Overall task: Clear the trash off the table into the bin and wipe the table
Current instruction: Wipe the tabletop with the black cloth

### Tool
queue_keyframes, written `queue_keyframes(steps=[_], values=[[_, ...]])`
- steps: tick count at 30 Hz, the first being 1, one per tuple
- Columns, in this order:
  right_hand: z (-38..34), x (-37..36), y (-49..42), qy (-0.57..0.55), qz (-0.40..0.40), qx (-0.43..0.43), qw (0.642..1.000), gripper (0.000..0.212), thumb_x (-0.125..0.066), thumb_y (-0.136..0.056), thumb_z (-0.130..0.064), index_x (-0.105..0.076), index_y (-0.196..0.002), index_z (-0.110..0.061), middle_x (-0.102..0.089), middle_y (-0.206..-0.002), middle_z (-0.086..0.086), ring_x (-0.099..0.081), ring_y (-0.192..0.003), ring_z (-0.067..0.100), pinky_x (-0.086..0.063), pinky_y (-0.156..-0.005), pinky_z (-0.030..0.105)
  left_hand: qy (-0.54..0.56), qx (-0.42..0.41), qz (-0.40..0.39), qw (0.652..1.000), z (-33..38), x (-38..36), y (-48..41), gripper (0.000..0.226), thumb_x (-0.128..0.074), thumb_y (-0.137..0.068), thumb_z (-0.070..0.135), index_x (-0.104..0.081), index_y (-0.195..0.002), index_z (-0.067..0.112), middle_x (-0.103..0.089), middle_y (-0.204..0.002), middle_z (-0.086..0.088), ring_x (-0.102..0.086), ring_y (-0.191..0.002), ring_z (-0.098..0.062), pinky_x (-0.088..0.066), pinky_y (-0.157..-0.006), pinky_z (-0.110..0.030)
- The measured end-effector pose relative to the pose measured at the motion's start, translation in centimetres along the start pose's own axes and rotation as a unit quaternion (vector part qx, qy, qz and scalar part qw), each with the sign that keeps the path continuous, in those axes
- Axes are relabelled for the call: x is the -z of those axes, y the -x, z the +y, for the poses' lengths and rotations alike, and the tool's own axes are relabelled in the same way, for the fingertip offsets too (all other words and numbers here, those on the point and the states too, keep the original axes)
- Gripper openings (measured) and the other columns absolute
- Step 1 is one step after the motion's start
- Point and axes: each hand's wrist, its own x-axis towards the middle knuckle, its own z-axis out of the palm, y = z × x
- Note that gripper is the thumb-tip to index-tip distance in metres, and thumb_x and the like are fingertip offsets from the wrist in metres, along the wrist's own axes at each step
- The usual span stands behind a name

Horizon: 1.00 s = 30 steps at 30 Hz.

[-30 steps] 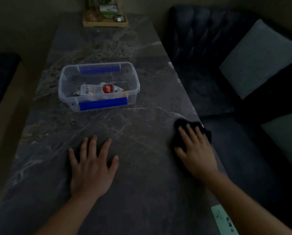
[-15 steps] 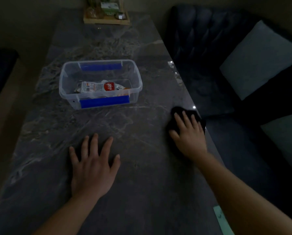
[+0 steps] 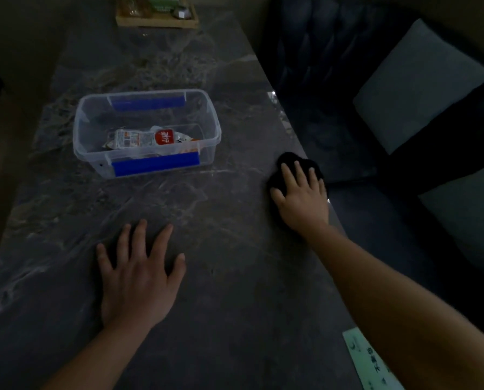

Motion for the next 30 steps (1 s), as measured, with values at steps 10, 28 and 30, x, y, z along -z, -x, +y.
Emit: queue_keyframes(steps=[10, 28, 30], values=[[4.5, -0.2, 11.6, 0.037, -0.013, 0.004, 0.999, 0.074, -0.029, -0.098, -0.066, -0.007, -0.162, -0.037, 0.0, -0.172, 0.0, 0.0, -0.157, 0.033, -0.006, -0.126, 0.05, 0.009, 0.0, -0.009, 1.0, 0.0, 0.2, 0.1, 0.067, -0.022, -0.09, 0.064, -0.032, -0.148, 0.034, -0.033, -0.156, -0.013, -0.02, -0.146, -0.035, -0.015, -0.112, -0.07], [1.3, -0.4, 16.5, 0.037, 0.04, -0.083, 0.995, 0.067, -0.048, -0.094, -0.058, -0.033, -0.157, -0.038, -0.028, -0.167, 0.003, -0.026, -0.14, 0.041, -0.027, -0.111, 0.055, 0.206, -0.004, -0.008, 0.979, -1.9, 1.5, 0.6, 0.049, -0.056, -0.092, 0.045, -0.051, -0.138, 0.03, -0.041, -0.153, -0.004, -0.024, -0.147, -0.024, -0.005, -0.121, -0.055], [-3.3, -1.0, 17.2, 0.022, 0.045, -0.027, 0.998, 0.067, -0.065, -0.09, -0.044, -0.046, -0.152, -0.028, -0.039, -0.159, 0.011, -0.036, -0.131, 0.045, -0.035, -0.106, 0.055, 0.26, -0.026, -0.004, 0.965, -3.8, 2.0, 1.9, 0.044, -0.06, -0.092, 0.034, -0.056, -0.135, 0.024, -0.048, -0.148, -0.006, -0.031, -0.144, -0.024, -0.015, -0.121, -0.053]])
